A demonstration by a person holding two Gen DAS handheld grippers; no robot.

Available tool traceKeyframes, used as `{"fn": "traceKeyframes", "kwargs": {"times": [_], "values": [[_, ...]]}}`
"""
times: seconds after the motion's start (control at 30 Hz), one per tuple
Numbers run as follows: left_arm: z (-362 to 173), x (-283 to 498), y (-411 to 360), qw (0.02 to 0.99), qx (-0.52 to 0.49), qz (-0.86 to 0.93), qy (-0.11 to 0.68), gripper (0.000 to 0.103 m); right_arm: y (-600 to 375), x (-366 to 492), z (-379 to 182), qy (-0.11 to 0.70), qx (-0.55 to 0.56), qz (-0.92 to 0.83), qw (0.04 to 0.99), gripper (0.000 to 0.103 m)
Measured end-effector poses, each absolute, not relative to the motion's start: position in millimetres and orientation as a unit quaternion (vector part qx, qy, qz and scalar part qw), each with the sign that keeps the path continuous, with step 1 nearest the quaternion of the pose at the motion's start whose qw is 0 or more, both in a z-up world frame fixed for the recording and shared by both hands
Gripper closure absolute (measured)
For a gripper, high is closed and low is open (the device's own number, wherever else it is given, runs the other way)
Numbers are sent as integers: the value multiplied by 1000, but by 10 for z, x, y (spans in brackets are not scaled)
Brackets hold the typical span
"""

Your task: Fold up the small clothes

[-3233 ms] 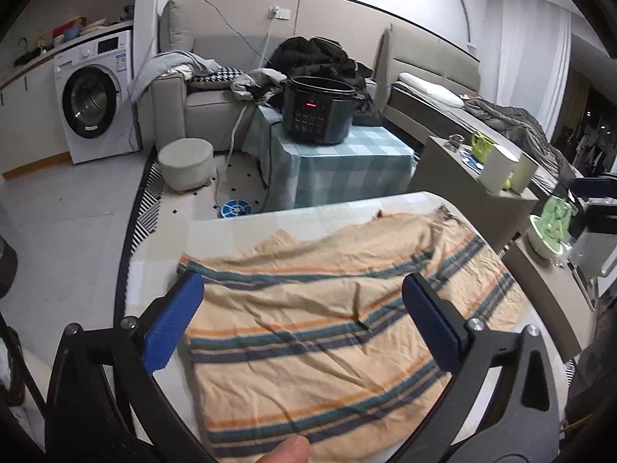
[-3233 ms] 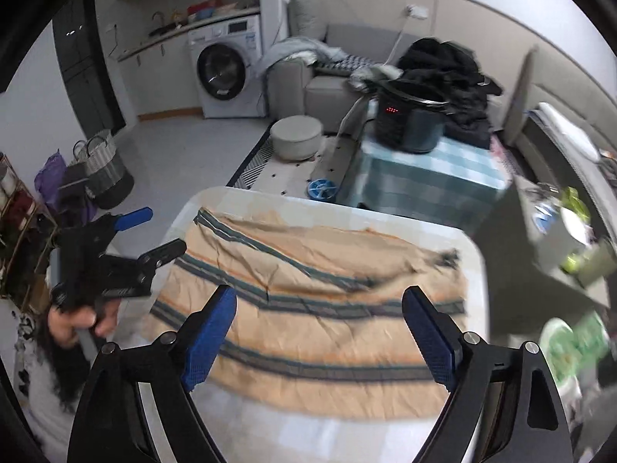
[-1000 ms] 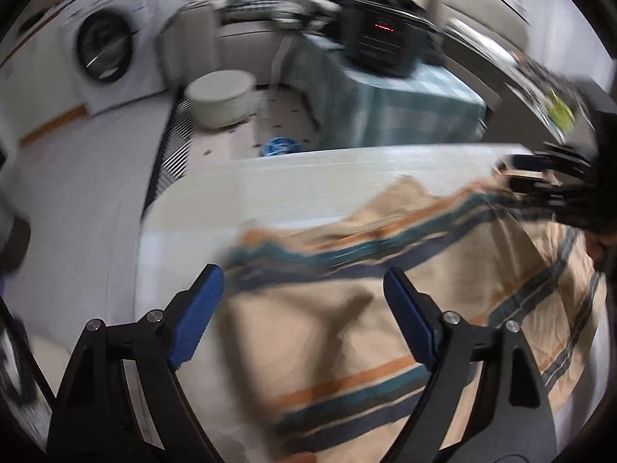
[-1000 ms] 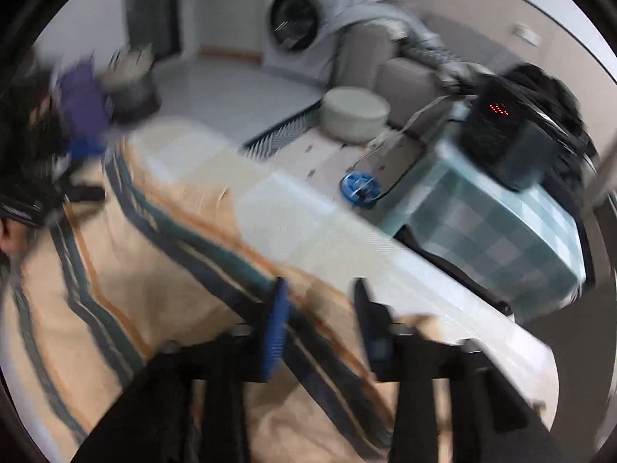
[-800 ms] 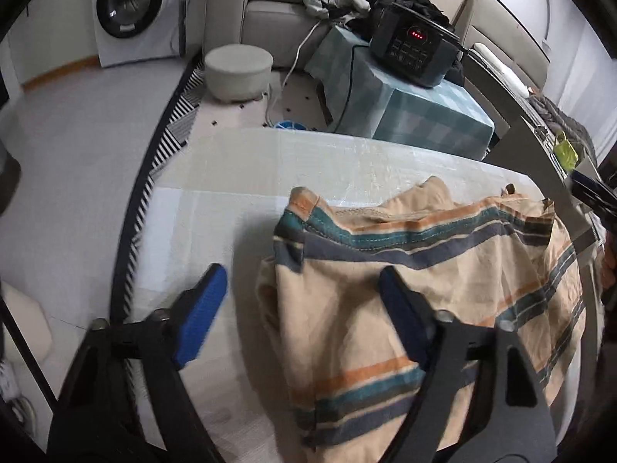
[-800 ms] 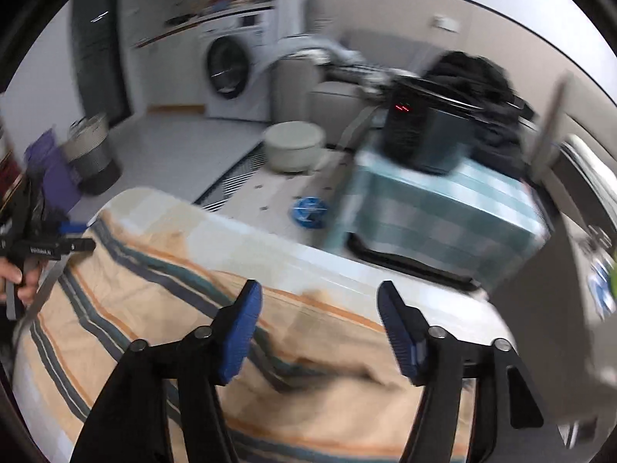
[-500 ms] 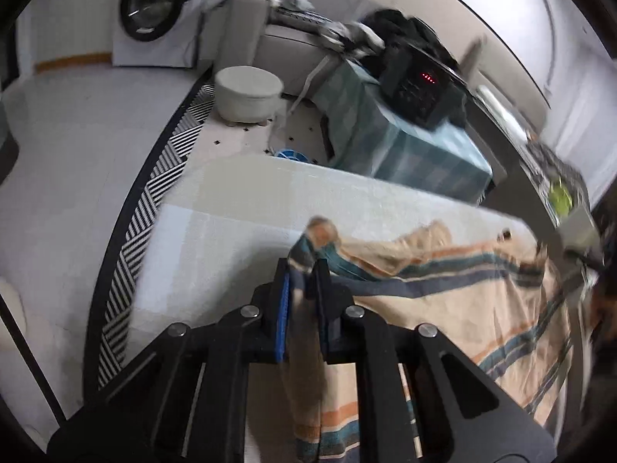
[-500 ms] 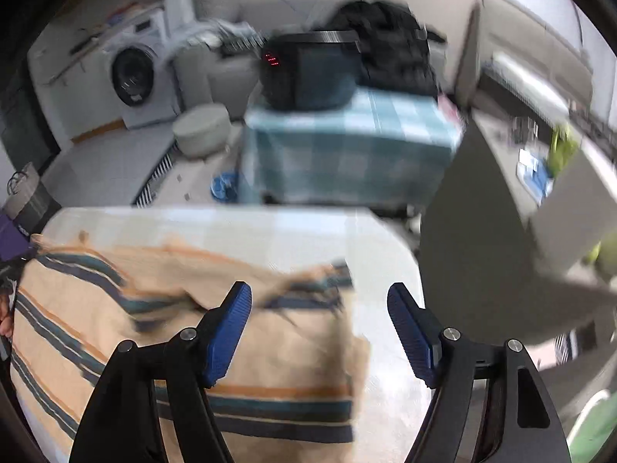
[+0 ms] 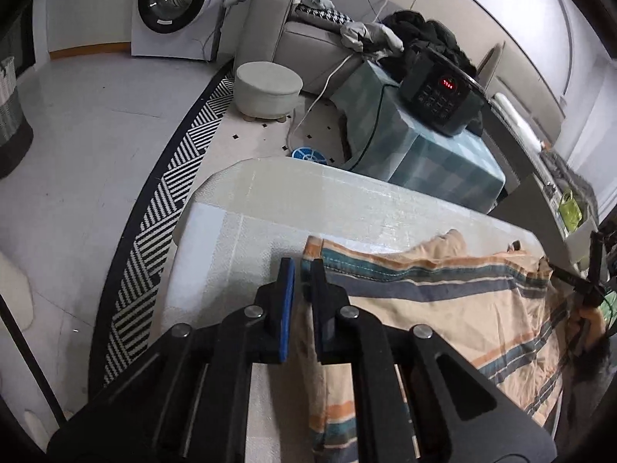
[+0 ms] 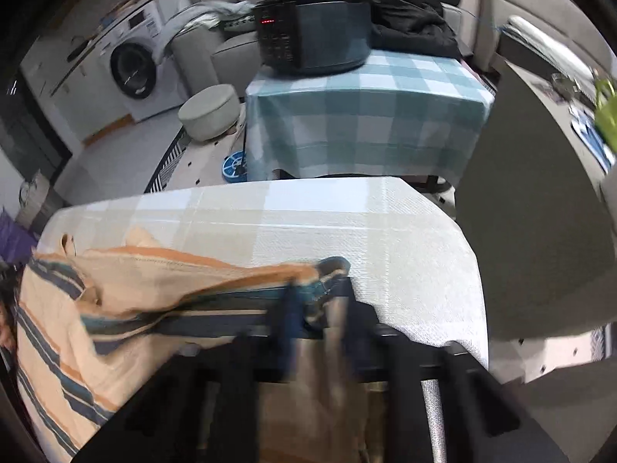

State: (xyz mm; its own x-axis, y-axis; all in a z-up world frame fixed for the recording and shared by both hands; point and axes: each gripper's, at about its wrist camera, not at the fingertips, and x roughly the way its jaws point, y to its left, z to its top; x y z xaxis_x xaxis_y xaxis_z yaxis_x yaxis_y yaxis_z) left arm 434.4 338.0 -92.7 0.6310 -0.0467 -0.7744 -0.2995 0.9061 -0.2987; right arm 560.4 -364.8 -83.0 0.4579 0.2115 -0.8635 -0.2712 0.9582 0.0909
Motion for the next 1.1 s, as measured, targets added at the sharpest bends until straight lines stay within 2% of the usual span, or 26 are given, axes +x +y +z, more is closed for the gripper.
{"fn": "traceKeyframes", "kwargs": {"times": [0.07,0.13,0.17,0.2,0.27,0.37,0.43,0.5,0.53,0.57,0.6,0.63,0.8,0.93,1.1], "values": [[-888,4378,3305,879,-193,69,431,90,-3620,5522,-754,483,-36,144,863,92],[-869,4380,3274,878,-199,61,430,70,-3666,5384,-596,455,-34,135,880,92],[-859,4380,3262,879,-202,61,428,56,-3709,5328,-518,447,-25,132,885,92],[-843,4369,3244,880,-203,61,424,50,-3773,5253,-417,436,-15,127,891,92],[-826,4371,3232,883,-202,55,421,48,-3856,5223,-324,427,-17,107,898,93],[-875,4431,3214,877,-205,49,431,44,-3941,5364,-438,462,-21,65,884,92],[-942,4490,3184,874,-203,46,440,44,-3900,5463,-594,491,-40,50,869,92],[-997,4541,3152,874,-200,41,441,44,-3861,5484,-676,496,-43,58,865,86],[-1018,4569,3135,876,-199,39,438,47,-3867,5496,-706,498,-40,56,865,78],[-1033,4591,3124,878,-200,37,434,67,-3883,5477,-705,498,-31,57,865,70],[-1039,4611,3109,880,-200,32,430,92,-3898,5463,-698,496,-23,62,866,64],[-1031,4623,3093,883,-193,36,426,96,-3915,5425,-678,491,-18,64,869,54],[-910,4577,3178,901,-199,51,381,98,-3989,5100,-477,468,-13,73,881,51],[-1055,4665,3337,873,-242,69,418,98,-4101,4857,-383,473,18,80,877,49],[-939,4540,3251,883,-215,70,411,96,-4200,4462,-476,495,23,85,864,49]]}}
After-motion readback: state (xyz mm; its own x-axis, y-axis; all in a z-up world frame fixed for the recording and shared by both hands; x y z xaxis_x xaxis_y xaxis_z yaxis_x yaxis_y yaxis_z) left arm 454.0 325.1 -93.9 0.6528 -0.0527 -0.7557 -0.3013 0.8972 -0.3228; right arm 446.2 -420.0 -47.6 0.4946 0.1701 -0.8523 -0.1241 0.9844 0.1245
